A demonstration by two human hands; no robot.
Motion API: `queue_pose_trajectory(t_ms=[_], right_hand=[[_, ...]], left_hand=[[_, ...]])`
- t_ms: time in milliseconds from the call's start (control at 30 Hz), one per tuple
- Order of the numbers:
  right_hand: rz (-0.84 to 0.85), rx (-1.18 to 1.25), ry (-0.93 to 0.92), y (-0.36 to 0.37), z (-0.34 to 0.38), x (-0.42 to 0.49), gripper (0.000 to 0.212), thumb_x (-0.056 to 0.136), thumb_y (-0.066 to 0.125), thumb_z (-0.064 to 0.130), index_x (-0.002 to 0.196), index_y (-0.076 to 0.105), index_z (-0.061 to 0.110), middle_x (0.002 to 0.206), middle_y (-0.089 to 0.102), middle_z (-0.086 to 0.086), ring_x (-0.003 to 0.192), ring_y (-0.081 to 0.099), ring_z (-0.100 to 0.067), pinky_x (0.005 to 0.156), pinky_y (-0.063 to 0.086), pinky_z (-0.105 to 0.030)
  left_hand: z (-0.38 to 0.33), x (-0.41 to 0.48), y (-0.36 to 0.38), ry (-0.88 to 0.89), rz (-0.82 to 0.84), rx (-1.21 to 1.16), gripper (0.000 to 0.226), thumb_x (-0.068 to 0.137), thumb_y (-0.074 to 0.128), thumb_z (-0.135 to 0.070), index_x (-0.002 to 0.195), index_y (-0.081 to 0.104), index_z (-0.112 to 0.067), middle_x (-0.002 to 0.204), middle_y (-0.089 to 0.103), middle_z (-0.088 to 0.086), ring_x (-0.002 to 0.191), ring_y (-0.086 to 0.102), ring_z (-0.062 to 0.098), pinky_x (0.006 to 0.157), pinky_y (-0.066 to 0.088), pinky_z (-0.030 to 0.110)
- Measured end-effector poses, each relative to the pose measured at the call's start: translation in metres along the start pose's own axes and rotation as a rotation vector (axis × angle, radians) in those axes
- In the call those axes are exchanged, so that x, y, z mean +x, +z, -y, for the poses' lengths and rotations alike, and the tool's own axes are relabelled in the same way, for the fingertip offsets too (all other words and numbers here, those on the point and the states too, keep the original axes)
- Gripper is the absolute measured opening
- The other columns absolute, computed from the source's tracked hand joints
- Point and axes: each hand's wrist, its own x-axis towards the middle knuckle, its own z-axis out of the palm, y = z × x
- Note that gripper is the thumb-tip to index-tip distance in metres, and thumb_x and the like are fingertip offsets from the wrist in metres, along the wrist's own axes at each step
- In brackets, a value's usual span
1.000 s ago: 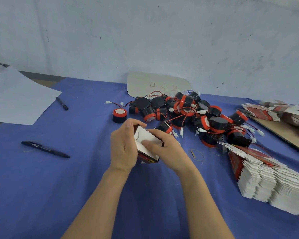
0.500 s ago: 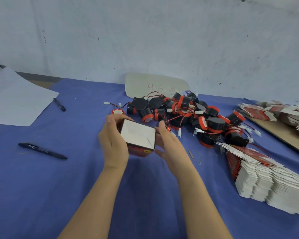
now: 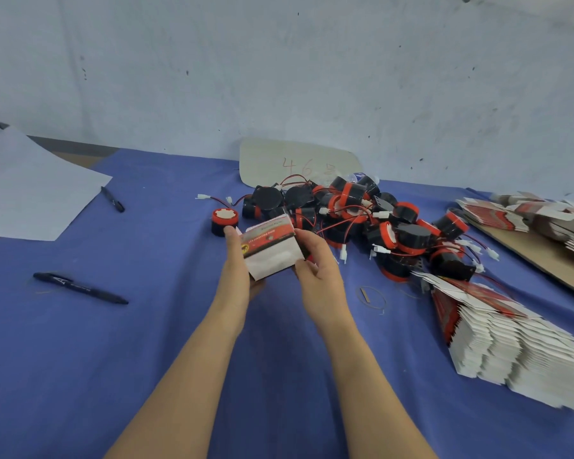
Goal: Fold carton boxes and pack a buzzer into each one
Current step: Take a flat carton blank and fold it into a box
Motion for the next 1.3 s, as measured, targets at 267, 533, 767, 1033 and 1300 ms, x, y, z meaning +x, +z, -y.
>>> queue_pose_trajectory(t_ms=[267,533,767,1033,1300], right_hand=[[-0.198,-0.287,0.041,-0.002,-0.01,0.001,0.049,0.088,0.035,-0.01,0.125,0.055,0.015,0.122,0.057,0.003,0.111,0.05,-0.01,0.087,0.038,-0.013],[-0.109,-0.667,-0.165,0.002,-0.002,-0.005,0.034,0.092,0.042,0.007,0.114,0.067,0.016,0.123,0.061,0.003,0.107,0.054,-0.014,0.077,0.036,-0.018],[0.201,-0.825,0.22,0.003,0.007,-0.004,0.065,0.096,0.017,0.061,0.065,0.056,0.019,0.066,0.053,0.005,0.077,0.053,-0.023,0.054,0.03,-0.028],[0.178,-0.874,0.194,0.002,0.009,0.003,0.069,0.099,0.014,0.054,0.103,0.063,0.004,0.092,0.065,-0.008,0.079,0.053,-0.025,0.061,0.035,-0.032],[-0.331,-0.369,-0.068,-0.003,0.003,0.003,0.019,0.098,0.046,0.02,0.089,0.063,0.022,0.087,0.064,0.004,0.076,0.055,-0.003,0.066,0.041,-0.02]], left_hand=[[0.015,0.006,-0.013,0.233,0.124,0.644,0.106,0.083,0.073,-0.015,0.152,-0.005,-0.027,0.133,0.049,-0.002,0.121,0.05,0.014,0.091,0.045,0.012],[0.022,0.008,-0.019,0.257,0.162,0.786,0.091,0.076,0.079,-0.022,0.147,0.023,-0.02,0.141,0.047,-0.002,0.125,0.051,0.019,0.101,0.045,0.044],[0.016,0.006,-0.019,0.234,0.202,0.857,0.056,0.081,0.074,-0.022,0.125,0.039,-0.025,0.115,0.052,-0.01,0.102,0.055,0.01,0.084,0.047,0.022],[-0.002,0.003,-0.02,0.045,0.287,0.53,0.027,0.095,0.047,-0.022,0.117,0.058,-0.032,0.108,0.066,-0.015,0.1,0.059,0.0,0.081,0.046,0.013],[0.024,0.001,-0.004,0.113,0.061,0.864,0.027,0.099,0.048,-0.032,0.119,0.052,-0.015,0.119,0.061,-0.002,0.104,0.055,0.011,0.081,0.038,0.021]])
